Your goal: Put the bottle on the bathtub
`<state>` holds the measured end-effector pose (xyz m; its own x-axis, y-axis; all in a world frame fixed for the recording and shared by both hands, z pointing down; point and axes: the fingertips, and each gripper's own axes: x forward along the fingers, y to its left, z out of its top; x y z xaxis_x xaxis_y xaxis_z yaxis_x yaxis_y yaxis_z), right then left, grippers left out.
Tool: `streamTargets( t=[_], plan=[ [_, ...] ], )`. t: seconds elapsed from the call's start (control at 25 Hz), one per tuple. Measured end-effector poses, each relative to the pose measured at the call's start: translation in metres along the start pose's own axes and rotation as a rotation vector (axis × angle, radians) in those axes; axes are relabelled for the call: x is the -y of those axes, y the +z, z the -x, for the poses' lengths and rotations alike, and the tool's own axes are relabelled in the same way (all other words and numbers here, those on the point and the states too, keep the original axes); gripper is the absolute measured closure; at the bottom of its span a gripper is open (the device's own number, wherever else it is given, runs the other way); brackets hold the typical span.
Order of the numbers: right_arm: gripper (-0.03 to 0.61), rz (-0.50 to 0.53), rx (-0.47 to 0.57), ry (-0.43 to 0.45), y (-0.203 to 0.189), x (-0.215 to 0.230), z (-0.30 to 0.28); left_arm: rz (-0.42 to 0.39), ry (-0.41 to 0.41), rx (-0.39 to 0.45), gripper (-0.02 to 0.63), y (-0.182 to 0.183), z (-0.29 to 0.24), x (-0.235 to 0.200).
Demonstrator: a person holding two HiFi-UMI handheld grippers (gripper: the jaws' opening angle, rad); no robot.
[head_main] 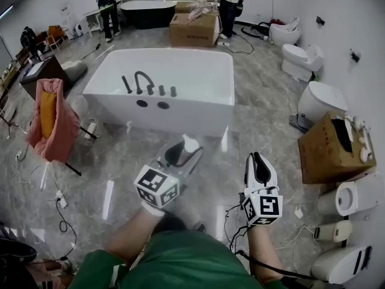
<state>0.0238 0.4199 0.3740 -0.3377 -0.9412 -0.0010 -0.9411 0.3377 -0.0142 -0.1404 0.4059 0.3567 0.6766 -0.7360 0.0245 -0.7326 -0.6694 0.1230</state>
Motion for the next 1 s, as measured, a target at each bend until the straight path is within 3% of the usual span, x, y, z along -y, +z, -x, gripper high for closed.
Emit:
streamTargets(
  t=[0.48,1.0],
  plan=[
    [0.529,-0.051,-0.018,-0.048,-0.015,0.027,-0.013,0.001,0.016,0.001,0.425,0.002,-0.025,-0.027],
    [0.529,-0.037,-0.070,-0.079,-0.026,0.053,-0.150,0.034,-0.051,0.004,0.425,-0.001,-0.127,-0.135]
  ],
)
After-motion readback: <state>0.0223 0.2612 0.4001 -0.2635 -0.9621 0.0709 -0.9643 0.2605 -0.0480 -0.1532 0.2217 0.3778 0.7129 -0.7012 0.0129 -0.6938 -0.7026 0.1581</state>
